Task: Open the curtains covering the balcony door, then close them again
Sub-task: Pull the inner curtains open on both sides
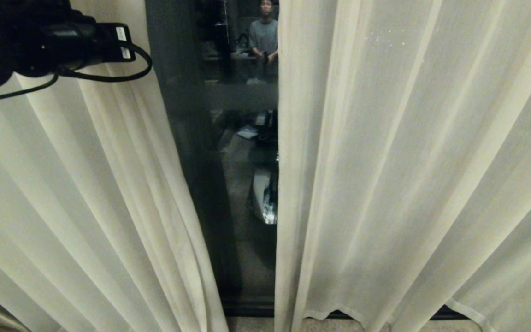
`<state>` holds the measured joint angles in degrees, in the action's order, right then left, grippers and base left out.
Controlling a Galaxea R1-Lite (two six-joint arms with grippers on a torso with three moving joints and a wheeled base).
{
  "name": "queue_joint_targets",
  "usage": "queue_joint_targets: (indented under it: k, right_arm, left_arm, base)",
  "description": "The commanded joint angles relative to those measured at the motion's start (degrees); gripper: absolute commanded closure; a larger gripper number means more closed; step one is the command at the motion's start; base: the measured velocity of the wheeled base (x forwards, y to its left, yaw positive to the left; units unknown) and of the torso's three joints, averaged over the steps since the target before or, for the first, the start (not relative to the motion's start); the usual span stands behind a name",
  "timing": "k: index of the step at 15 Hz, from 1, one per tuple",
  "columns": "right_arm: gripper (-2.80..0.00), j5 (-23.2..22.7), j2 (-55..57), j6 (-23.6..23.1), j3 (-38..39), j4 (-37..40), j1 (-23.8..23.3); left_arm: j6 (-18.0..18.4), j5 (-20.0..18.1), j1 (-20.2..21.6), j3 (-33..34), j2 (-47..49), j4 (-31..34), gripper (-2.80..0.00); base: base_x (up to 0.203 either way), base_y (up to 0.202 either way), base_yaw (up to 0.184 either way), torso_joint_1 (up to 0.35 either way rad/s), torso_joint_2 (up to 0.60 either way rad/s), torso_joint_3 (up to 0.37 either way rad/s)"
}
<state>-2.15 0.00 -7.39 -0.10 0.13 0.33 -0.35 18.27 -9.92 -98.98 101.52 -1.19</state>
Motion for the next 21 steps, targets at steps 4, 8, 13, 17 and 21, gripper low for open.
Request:
queue_joint_targets:
  k: [4,8,13,17,21]
  right_arm:
    - [0.00,-0.1,0.1,-0.1,0.0,0.0,0.0]
    - [0.00,-0.1,0.1,-0.1,0.0,0.0,0.0]
    - [0.00,-0.1,0.1,-0.1,0.0,0.0,0.0]
    - [0.00,-0.1,0.1,-0.1,0.0,0.0,0.0]
    - [0.00,-0.1,0.1,-0.1,0.0,0.0,0.0]
  left_arm:
    - [-0.1,-0.2,1.4,1.4,-0.7,0.0,0.00]
    - [0.0,-0.4,1.8,1.4,-0.6,0.0,0.00]
    - [0.0,-0.6,3.5,1.4,-0.7,0.0,0.00]
    - [0.0,-0.6,4.3,1.4,-0.7,0.0,0.00]
    - [-0.1,-0.7,4.2,1.5,-0.8,0.0,0.00]
  base:
    - [0.000,0.000,0.000,0.000,0.00,0.000]
    - [0.000,0.000,0.000,0.000,0.00,0.000]
    - [0.000,0.000,0.000,0.000,0.00,0.000]
    - [0.000,0.000,0.000,0.000,0.00,0.000]
    - [0.000,0.000,0.000,0.000,0.00,0.000]
